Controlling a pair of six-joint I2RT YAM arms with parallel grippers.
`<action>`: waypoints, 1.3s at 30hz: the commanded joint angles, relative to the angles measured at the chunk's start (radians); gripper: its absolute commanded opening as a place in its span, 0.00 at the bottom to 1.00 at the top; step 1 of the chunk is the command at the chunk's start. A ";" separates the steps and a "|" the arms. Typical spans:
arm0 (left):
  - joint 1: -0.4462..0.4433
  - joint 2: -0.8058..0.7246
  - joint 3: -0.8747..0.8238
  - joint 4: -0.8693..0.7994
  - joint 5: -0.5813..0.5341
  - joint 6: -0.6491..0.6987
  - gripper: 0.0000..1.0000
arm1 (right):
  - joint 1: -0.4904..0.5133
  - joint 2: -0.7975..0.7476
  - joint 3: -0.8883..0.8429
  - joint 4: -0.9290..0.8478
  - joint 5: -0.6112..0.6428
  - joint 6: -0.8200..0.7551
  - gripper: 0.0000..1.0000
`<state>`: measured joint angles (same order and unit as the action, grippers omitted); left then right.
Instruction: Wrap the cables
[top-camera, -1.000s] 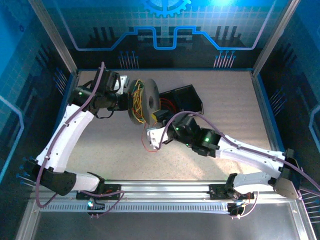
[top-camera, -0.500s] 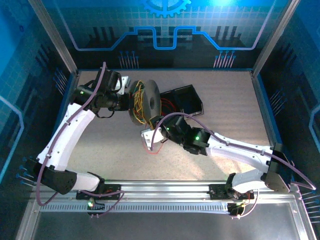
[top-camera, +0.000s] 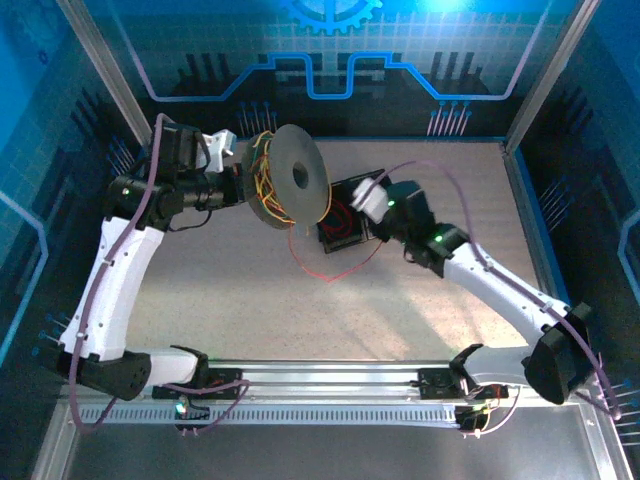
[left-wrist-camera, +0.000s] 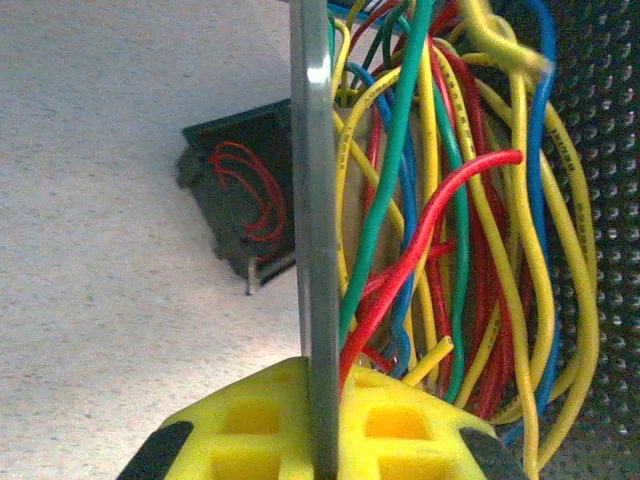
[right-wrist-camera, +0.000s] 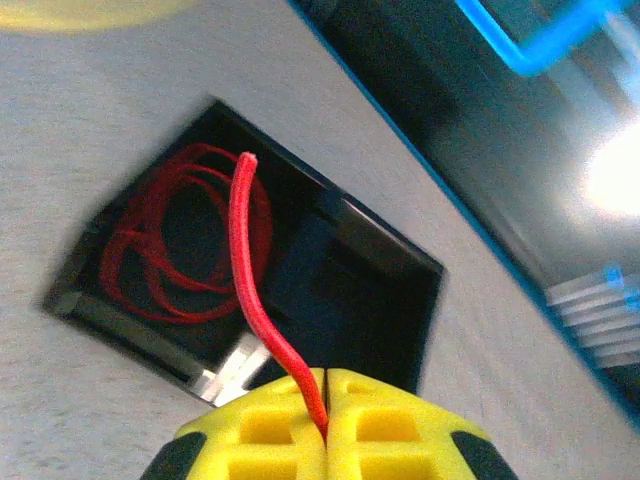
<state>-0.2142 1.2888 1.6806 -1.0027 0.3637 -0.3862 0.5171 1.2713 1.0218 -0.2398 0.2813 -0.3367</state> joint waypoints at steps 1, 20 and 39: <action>0.039 -0.067 0.037 0.169 0.228 -0.071 0.00 | -0.159 0.006 0.018 -0.098 -0.116 0.354 0.00; 0.042 -0.180 -0.099 0.138 0.523 0.013 0.00 | -0.575 0.394 0.304 -0.234 -0.092 0.808 0.00; -0.611 -0.080 -0.173 -0.153 -0.334 0.295 0.00 | -0.585 0.513 0.684 -0.400 -0.006 0.911 0.00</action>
<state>-0.7654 1.2037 1.5005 -1.1141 0.1593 -0.1329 -0.0452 1.7752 1.6272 -0.6586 0.2462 0.5301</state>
